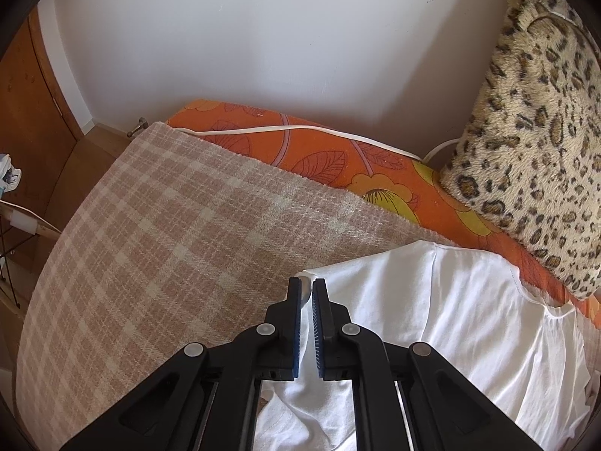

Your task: Fold small clothes

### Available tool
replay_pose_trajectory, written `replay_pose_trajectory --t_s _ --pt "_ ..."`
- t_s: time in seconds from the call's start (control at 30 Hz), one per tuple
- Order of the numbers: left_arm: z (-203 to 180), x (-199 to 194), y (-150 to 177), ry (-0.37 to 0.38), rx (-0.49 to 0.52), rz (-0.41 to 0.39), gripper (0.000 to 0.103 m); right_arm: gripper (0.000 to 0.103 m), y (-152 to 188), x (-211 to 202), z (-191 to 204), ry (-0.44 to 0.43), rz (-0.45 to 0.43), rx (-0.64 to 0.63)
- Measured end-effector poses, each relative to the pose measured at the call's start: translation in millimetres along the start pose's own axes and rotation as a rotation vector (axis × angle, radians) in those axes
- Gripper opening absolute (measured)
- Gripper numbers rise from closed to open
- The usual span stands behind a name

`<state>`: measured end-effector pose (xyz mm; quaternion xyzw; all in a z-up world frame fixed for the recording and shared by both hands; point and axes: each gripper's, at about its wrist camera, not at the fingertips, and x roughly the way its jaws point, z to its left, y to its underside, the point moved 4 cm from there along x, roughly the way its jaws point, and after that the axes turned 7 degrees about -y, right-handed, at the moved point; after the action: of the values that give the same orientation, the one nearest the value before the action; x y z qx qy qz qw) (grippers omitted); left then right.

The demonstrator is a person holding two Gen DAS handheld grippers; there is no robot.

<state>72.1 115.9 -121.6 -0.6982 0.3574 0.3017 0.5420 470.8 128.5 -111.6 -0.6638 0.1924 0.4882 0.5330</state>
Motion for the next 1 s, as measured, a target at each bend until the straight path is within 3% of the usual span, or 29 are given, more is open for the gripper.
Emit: replay_pose_trajectory --t_s 0.3,0.4,0.43,0.5,0.53,0.63,0.77,0.83,0.9,0.97,1.0 --pt "-35.5 -25.1 -10.2 0.062 0.091 -0.09 0.003 0.0 -7.9 -34.6 -30.7 0.024 -0.074 0.048" --pt "-38.2 -20.4 -9.9 0.052 0.1 -0.08 0.003 0.0 -9.1 -43.6 -37.3 -0.032 -0.092 0.077" --pt "-37.4 -18.2 -9.2 0.045 0.098 -0.076 0.003 0.004 -9.3 -43.6 -35.9 -0.054 -0.087 0.079" --pt "-34.4 -14.5 -8.4 0.04 0.087 -0.065 0.003 0.04 -8.9 -35.4 -27.0 -0.126 -0.042 0.08" --pt "-32.9 -13.5 -8.2 0.038 0.079 -0.062 0.003 0.066 -6.9 -29.9 -18.7 -0.163 -0.022 0.069" --pt "-30.7 -10.4 -8.8 0.043 0.064 -0.054 0.003 0.06 -4.1 -12.9 6.1 -0.142 0.005 -0.015" --pt "-28.5 -8.8 -8.7 0.042 0.065 -0.048 0.003 0.05 1.1 21.9 25.1 -0.145 0.078 -0.034" --pt "-25.5 -9.1 -8.1 0.042 0.059 -0.042 0.003 0.047 3.7 35.3 28.3 -0.095 0.098 -0.053" --pt "-25.1 -8.4 -8.8 0.043 0.055 -0.04 0.003 0.033 2.6 35.4 32.1 -0.052 0.071 -0.095" --pt "-24.4 -9.2 -8.9 0.046 0.052 -0.042 0.003 0.005 1.2 33.6 28.9 -0.031 0.071 -0.107" --pt "-24.8 -9.6 -8.7 0.047 0.052 -0.043 0.003 0.005 0.2 31.0 25.5 -0.025 0.07 -0.108"
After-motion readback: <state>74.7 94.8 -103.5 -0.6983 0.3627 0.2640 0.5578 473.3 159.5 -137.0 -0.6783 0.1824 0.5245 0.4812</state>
